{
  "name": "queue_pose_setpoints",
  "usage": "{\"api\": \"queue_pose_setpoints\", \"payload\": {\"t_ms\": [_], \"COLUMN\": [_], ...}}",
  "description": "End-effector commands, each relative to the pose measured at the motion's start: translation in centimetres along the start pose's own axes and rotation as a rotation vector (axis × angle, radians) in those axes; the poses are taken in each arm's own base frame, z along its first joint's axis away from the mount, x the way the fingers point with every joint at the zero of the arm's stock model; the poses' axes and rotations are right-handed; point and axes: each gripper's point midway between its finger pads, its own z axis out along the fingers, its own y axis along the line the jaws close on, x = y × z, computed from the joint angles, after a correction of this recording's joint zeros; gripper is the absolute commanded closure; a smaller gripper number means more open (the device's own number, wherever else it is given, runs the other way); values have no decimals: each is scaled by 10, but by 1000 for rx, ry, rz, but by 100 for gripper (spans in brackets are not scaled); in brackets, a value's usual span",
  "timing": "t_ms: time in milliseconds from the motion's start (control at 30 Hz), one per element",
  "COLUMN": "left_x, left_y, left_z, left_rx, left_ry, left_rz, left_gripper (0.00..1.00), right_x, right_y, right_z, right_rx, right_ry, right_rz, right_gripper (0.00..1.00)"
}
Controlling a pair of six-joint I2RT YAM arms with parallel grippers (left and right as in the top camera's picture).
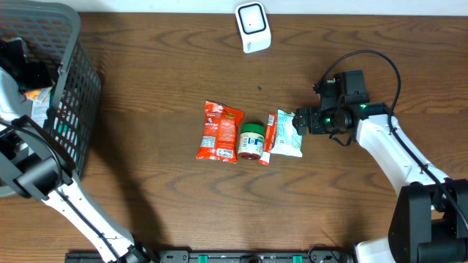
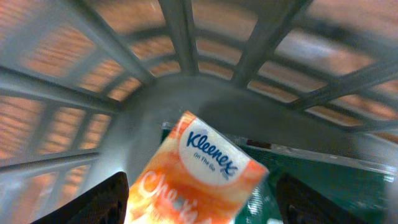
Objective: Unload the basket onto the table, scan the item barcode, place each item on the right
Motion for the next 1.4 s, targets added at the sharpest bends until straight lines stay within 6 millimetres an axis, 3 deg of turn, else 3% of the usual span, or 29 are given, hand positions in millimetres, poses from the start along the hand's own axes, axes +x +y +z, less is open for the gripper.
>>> {"api": "queue_pose_setpoints", "payload": {"t_ms": [0, 100, 200, 467, 667, 800, 967, 1233, 1367], "left_x": [23, 26, 24, 14, -6, -26, -53, -79, -76], "left_y": [-1, -2, -1, -2, -1, 0, -3, -19, -50], "left_z": [29, 32, 28, 10, -23, -61, -125, -262, -330], "left_rx": [26, 30, 27, 21, 6, -12, -32, -40, 16], "left_ry": [58, 68, 60, 43, -11, -78, -186, -390, -475], "left_rz": [2, 0, -3, -31, -65, -89, -161, -278, -292], "left_gripper": [24, 27, 48, 73, 78, 78, 78, 79, 79], "right_x": [-4, -4, -4, -4, -4, -4, -4, -4, -4], "right_y": [-2, -2, -2, -2, -2, -2, -2, -2, -2], "right_z": [-3, -3, -3, -3, -3, -3, -3, -3, -3], "right_rx": [7, 6, 6, 6, 6, 6, 6, 6, 6], "right_ry": [-13, -13, -13, -13, -13, -13, -12, -13, -13], "right_rz": [-3, -3, -3, -3, -3, -3, -3, -3, -3], "right_gripper": [1, 1, 1, 1, 1, 1, 1, 1, 1]}}
